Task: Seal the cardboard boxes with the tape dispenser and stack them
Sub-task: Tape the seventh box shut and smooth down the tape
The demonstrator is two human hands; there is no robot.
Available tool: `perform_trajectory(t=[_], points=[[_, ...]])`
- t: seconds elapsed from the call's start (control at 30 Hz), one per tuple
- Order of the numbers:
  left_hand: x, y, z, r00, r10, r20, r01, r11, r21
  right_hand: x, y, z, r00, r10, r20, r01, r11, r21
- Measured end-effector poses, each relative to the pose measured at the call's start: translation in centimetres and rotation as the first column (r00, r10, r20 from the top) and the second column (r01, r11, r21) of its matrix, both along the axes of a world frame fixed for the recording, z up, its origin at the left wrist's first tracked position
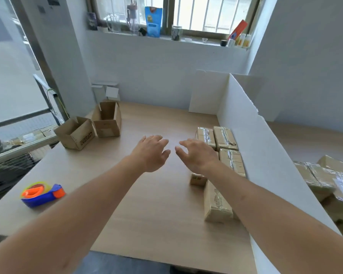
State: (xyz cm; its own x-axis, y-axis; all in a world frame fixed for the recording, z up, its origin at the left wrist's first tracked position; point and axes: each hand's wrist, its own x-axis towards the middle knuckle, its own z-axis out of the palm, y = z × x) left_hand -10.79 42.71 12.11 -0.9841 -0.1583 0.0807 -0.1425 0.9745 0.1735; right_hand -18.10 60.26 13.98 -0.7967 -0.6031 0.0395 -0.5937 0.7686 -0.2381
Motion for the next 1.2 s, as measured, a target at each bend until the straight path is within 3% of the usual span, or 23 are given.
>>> perform_trajectory(t=[0.23, 0.7, 0.97, 1.2], points=[[6.2, -10.5, 1.7, 0.999, 0.042, -0.031, -0.043, 0.999, -0.024, 5.4, -11.0, 1.4, 0.998, 0.045, -0.038, -0.045, 0.999, -0.005], [19.2, -34.3, 1.5, 0.991, 0.132, 0.032, -0.130, 0.990, -0.047, 16.7, -34.8, 0.4, 0.986, 0.158, 0.048, -0.159, 0.987, 0.026], [19.4, -43.2, -0.2, 0.979, 0.184, 0.086, -0.183, 0.983, -0.012, 15.7, -45.0, -2.2, 0.969, 0.215, 0.123, -0.221, 0.975, 0.036], [12.8, -51.8, -5.2, 0.972, 0.177, 0.152, -0.176, 0.984, -0.018, 9.6, -53.9, -7.6, 0.961, 0.188, 0.202, -0.201, 0.978, 0.050]])
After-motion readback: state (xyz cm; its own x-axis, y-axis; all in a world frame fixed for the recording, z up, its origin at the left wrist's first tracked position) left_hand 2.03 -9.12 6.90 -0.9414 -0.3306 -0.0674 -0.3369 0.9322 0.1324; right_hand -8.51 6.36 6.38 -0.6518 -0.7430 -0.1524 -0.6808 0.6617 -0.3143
